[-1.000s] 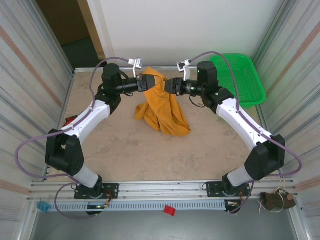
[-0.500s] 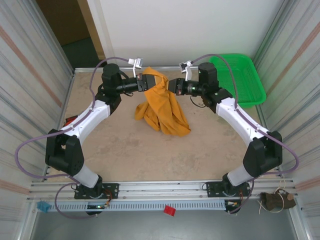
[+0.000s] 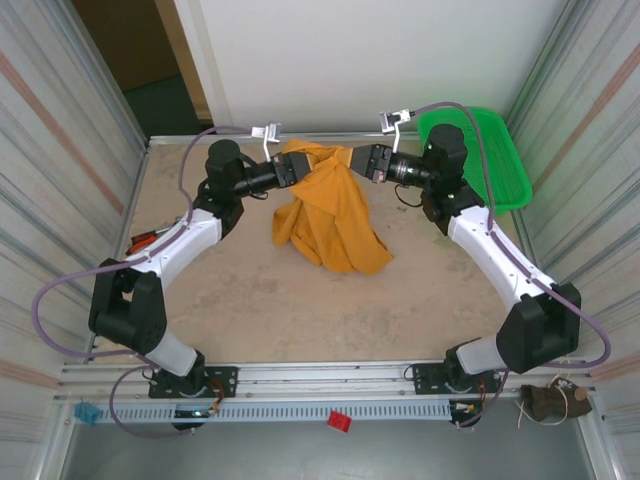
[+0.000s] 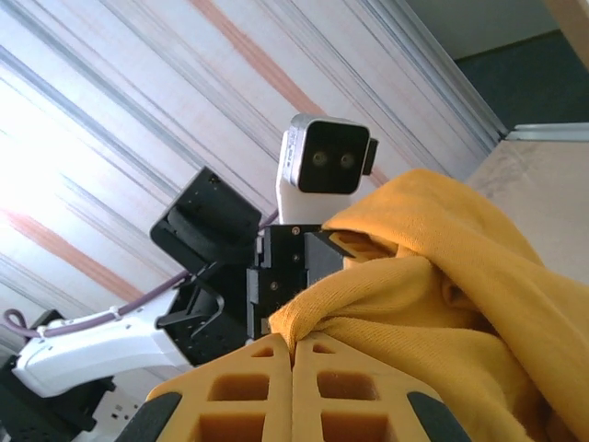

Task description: Fold the inside-out t-shirt

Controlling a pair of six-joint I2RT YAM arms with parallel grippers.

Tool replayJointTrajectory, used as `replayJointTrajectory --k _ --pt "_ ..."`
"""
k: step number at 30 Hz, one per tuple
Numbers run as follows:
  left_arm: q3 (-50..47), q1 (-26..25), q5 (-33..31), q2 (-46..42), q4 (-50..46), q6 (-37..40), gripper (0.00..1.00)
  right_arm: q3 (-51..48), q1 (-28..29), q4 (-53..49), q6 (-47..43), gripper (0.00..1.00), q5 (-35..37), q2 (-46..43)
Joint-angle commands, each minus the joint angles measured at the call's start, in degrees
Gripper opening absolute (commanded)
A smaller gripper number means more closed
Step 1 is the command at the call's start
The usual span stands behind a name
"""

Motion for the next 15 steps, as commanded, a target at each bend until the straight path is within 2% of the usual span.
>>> replayJointTrajectory --k 1,2,3,5,6,10,15 --pt "-0.20 1.13 -3.09 -0.42 -1.86 1.97 0.36 -1.85 -1.36 7.90 3.45 0.00 -1.57 -1.59" --pt "-0.37 1.46 -3.76 -1.37 -3.06 3.03 0.37 -2.31 -1.86 8.19 3.64 0.00 -1.60 -1.07" --pt "-0.91 1.81 -4.14 -2.47 -3.48 3.54 0.33 -2.75 -2.23 7.65 3.46 0.00 -1.32 -0.54" --pt "-1.75 2.15 -3.42 -4.12 -1.22 2.31 0.08 -3.64 -2.95 5.74 2.86 0.00 -0.49 0.58" --pt "-1.80 2.20 -2.46 -4.70 0.57 1.20 0.00 -4.63 -3.24 5.90 2.94 0.00 -0.11 1.13" --pt "-2.16 2.20 1.37 -4.13 12.97 -7.04 0.00 -7.65 -3.19 5.30 2.48 0.00 2.32 4.03" --pt "-0.05 2.07 5.30 1.65 30.64 -20.26 0.00 -9.43 -0.92 0.52 0.75 0.00 7.17 9.63"
